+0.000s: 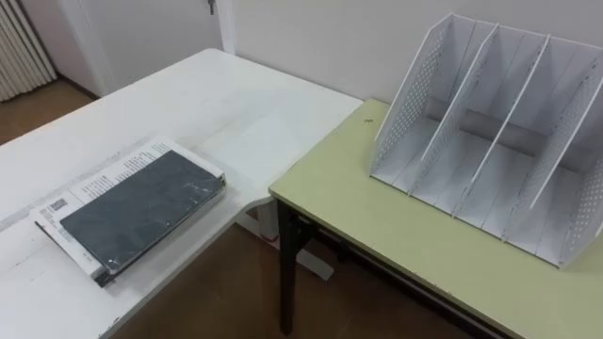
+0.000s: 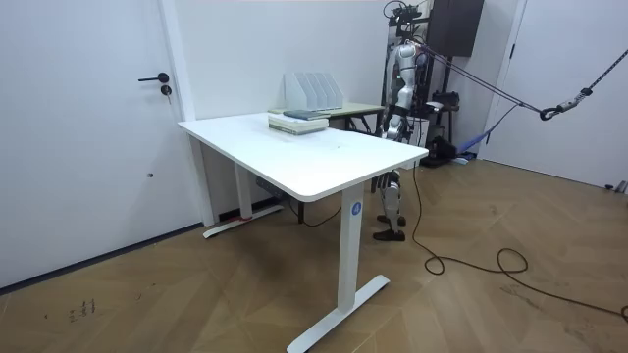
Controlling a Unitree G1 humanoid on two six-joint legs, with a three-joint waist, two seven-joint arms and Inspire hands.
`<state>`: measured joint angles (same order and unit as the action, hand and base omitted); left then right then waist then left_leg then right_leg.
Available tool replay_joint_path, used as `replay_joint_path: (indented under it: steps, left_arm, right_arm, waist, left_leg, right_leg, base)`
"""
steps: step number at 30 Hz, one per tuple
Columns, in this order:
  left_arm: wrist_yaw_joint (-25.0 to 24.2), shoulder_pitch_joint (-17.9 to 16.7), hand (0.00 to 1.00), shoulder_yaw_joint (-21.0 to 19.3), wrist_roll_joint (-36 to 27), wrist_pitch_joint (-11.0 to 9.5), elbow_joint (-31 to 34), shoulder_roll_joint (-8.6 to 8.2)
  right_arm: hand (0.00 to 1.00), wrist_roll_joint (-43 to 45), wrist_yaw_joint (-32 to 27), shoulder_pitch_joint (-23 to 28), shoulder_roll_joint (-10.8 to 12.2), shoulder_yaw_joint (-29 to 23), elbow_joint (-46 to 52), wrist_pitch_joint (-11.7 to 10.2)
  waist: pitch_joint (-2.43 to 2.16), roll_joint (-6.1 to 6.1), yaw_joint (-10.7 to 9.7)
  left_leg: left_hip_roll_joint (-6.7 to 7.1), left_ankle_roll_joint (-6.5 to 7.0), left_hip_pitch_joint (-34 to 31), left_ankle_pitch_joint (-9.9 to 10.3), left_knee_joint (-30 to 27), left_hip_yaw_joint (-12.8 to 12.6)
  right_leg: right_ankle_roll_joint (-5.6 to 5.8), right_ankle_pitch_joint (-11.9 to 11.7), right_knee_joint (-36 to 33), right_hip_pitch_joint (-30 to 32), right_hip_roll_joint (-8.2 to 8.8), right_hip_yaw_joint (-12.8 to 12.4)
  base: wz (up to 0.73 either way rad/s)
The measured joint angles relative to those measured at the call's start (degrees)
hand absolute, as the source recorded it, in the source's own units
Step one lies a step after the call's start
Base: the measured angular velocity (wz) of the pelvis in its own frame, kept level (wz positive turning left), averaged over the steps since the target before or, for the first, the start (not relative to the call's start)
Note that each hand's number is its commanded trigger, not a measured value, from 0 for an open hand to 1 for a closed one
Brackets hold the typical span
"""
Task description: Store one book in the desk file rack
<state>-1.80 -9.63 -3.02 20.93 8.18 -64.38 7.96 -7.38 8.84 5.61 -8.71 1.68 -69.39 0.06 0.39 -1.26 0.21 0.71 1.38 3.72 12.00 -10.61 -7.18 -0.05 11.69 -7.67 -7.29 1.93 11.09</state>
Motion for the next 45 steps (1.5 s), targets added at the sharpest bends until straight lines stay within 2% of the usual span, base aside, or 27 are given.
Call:
replay_joint_path:
  steps: [13, 18, 21, 24, 26, 27, 28, 32, 35, 38, 40, 44, 45]
  left_arm:
    - [0.1, -0.4, 0.00, 0.0, 0.0, 0.0, 0.0, 0.00]
    - [0.0, -0.3, 0.00, 0.0, 0.0, -0.4, 0.0, -0.01]
    - [0.1, -0.1, 0.00, 0.6, 0.4, -1.0, 0.1, -0.20]
    - [0.1, 0.1, 0.00, 2.0, 4.6, -2.0, 0.7, -0.16]
    - [0.0, 0.0, 0.00, 3.0, 7.5, -2.2, 3.1, -0.16]
    - [0.1, 0.5, 0.00, 3.7, 8.6, -2.6, 4.7, -0.16]
    - [0.2, 1.1, 0.00, 4.0, 9.7, -3.6, 5.1, 0.02]
    - [0.5, 1.3, 0.00, 4.2, 10.9, -5.1, 9.8, 0.37]
    - [0.5, 1.4, 0.00, 7.6, 11.4, -6.0, 14.7, 0.60]
    - [0.3, 1.4, 0.00, 11.0, 11.6, -7.9, 19.9, 0.03]
    - [0.4, 1.7, 0.00, 13.6, 15.2, -8.8, 23.1, -0.47]
    - [0.2, 3.7, 0.00, 19.5, 19.9, -9.3, 25.1, -0.27]
    - [0.2, 4.3, 0.00, 21.2, 20.9, -10.1, 26.0, -0.21]
  right_arm:
    - [0.00, 0.2, -0.7, -0.1, 0.0, 0.4, 0.1, 0.0]
    - [0.00, 1.0, -0.7, 0.0, 0.0, 0.4, 0.2, -0.7]
    - [0.00, 1.3, -1.6, -0.4, 0.0, 0.8, 0.2, -1.1]
    - [0.00, 3.1, -1.9, -1.1, 0.0, 0.9, -0.1, -1.7]
    - [0.00, 3.5, -1.9, -1.8, 0.1, 1.4, -0.5, -2.0]
    - [0.00, 3.5, -1.9, -2.3, 0.1, 1.6, -0.8, -2.0]
    - [0.00, 3.6, -1.9, -2.3, 0.1, 1.6, -1.2, -2.4]
    - [0.00, 3.6, -2.0, -2.2, 0.1, 1.6, -1.4, -3.3]
    - [0.00, 3.7, -2.0, -2.4, 0.1, 2.3, -1.4, -4.0]
    - [0.00, 4.3, -2.2, -2.3, 0.0, 3.9, -0.4, -4.3]
    - [0.00, 7.2, -1.8, -2.9, 0.2, 3.7, 0.4, -4.5]
    - [0.00, 9.7, -1.6, -3.8, 0.2, 3.9, 0.3, -5.5]
    - [0.00, 10.2, -1.6, -3.9, 0.2, 4.0, 0.3, -5.7]
  waist:
    - [-0.05, 0.07, 0.0]
    - [-0.09, 0.20, 0.0]
    - [-0.06, 0.28, 0.0]
    - [0.02, 0.10, -0.7]
    - [-0.02, -0.14, -1.4]
    - [0.11, -0.33, -1.5]
    - [0.17, -0.28, -1.6]
    - [0.16, -0.48, -1.6]
    - [0.16, -0.43, -1.8]
    - [0.02, -0.34, -1.8]
    - [-0.29, -0.26, -3.2]
    - [-0.25, -0.30, -5.0]
    - [-0.25, -0.32, -5.2]
  left_leg:
    - [-0.02, 0.10, -0.1, 0.4, -0.2, 0.1]
    - [-0.01, 0.14, -0.1, 0.6, -0.3, 0.0]
    - [0.02, 0.13, -0.1, 0.6, -0.4, -0.1]
    - [0.02, 0.13, -0.1, 0.6, -0.8, -0.1]
    - [0.02, 0.14, -0.1, 0.6, -0.9, -0.1]
    - [0.02, 0.14, -0.1, 0.6, -1.0, 0.0]
    - [0.01, 0.15, -0.1, 0.6, -1.0, -0.1]
    - [0.00, 0.16, -0.1, 0.6, -0.8, -0.1]
    - [0.03, 0.16, -0.2, 0.5, -0.6, -0.1]
    - [0.00, 0.16, -0.2, 0.5, -0.5, -0.3]
    - [-0.03, 0.15, -1.0, 0.5, -0.7, -0.2]
    - [-0.03, 0.15, -1.0, 0.5, -0.7, -0.2]
    - [-0.01, 0.15, -1.0, 0.5, -0.7, -0.2]
  right_leg:
    - [0.04, 0.0, -0.1, 0.0, -0.04, -0.2]
    - [0.09, 0.0, -0.1, 0.0, -0.05, -0.3]
    - [0.09, 0.0, -0.1, -0.1, -0.04, -0.2]
    - [0.09, 0.1, -0.1, -0.3, 0.04, 0.0]
    - [0.11, 0.1, -0.1, -0.2, 0.07, 0.2]
    - [0.11, 0.1, -0.1, -0.2, 0.08, 0.2]
    - [0.11, 0.1, -0.1, -0.2, 0.06, 0.1]
    - [0.12, 0.1, -0.3, 0.1, 0.03, -0.2]
    - [0.14, 0.1, -0.4, 0.3, 0.04, -0.1]
    - [0.15, 0.0, -0.4, 0.5, 0.03, -0.3]
    - [0.13, 0.1, -0.9, 1.3, 0.08, 0.0]
    - [0.12, 0.0, -1.0, 1.3, 0.08, -0.1]
    - [0.12, 0.0, -1.0, 1.2, 0.09, -0.1]
  base:
    - [0.00]
    - [0.00]
    - [0.00]
    - [0.03]
    - [0.06]
    - [0.00]
    - [-0.04]
    - [-0.02]
    - [0.00]
    - [-0.03]
    - [0.00]
    - [-0.01]
    - [-0.04]
